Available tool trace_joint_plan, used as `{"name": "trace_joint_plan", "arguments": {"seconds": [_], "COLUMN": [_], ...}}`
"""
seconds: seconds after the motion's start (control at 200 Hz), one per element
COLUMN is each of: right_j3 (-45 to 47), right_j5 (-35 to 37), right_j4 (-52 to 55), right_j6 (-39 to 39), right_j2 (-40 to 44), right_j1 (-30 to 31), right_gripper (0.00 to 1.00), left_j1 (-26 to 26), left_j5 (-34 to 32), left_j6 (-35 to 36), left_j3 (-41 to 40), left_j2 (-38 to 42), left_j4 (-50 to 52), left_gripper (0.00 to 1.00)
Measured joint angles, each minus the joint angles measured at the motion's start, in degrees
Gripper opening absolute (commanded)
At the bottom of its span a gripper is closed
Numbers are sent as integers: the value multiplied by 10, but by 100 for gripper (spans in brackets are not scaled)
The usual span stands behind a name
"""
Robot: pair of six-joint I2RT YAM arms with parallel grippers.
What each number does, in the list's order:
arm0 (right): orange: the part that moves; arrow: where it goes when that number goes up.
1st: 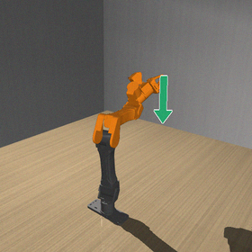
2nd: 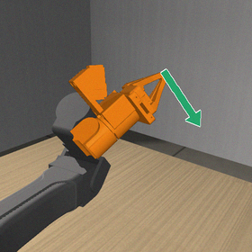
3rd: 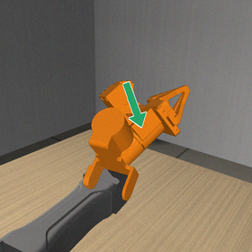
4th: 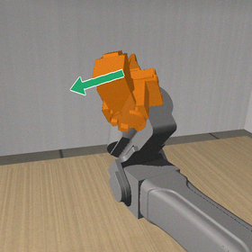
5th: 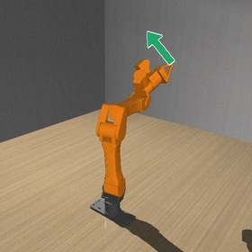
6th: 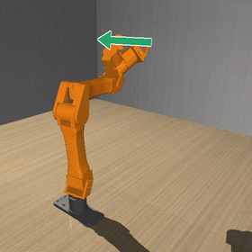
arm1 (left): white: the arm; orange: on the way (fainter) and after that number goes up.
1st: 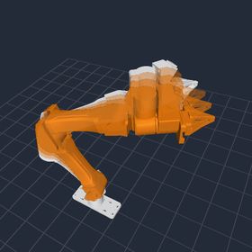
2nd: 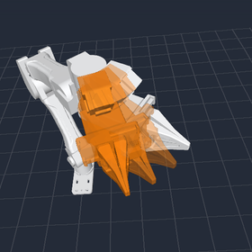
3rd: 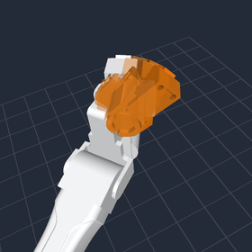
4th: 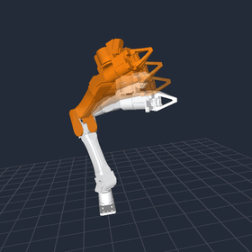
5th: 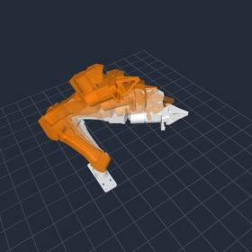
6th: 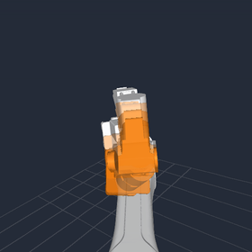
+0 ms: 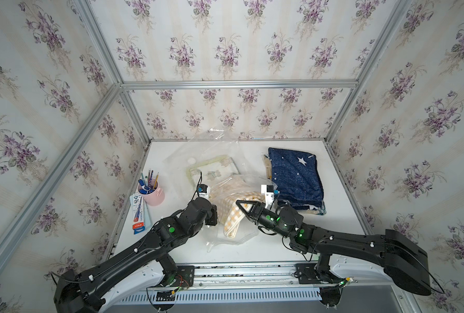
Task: Take the blanket out of the vacuum bag
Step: Take out the blanket from the vacuum bag.
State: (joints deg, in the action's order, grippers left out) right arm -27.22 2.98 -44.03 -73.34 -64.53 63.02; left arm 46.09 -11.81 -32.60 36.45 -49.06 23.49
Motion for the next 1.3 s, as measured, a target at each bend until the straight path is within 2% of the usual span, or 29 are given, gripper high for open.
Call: {"name": "trace_joint_plan", "arguments": {"seconds": [0.185,0.385,0.839,1.094,1.304], "right_j3": [-78,-177,-444,-528,-483], "right_j5": [7,-15,-191,-236,-264], "right_j4": [91,170,264,294,318], "right_j6": [61,120,169,176,165], "right_j2": [35,37,-45,-52,-17], "right_j1": [-8,-47,-183,-314,-441], "right_gripper": [0,0,0,0,0], "left_j1": [0,0,0,0,0], "left_j5": [1,5,5,7,7], "left_j6": [-4,-9,-24,-26,-28], "left_j3": [0,-6,-27,-34,-48], "left_j2": [-12,-13,8,19,30], "left_j4": [-7,-14,-28,-28,-30], "left_gripper": [8,8,8,8,8]}}
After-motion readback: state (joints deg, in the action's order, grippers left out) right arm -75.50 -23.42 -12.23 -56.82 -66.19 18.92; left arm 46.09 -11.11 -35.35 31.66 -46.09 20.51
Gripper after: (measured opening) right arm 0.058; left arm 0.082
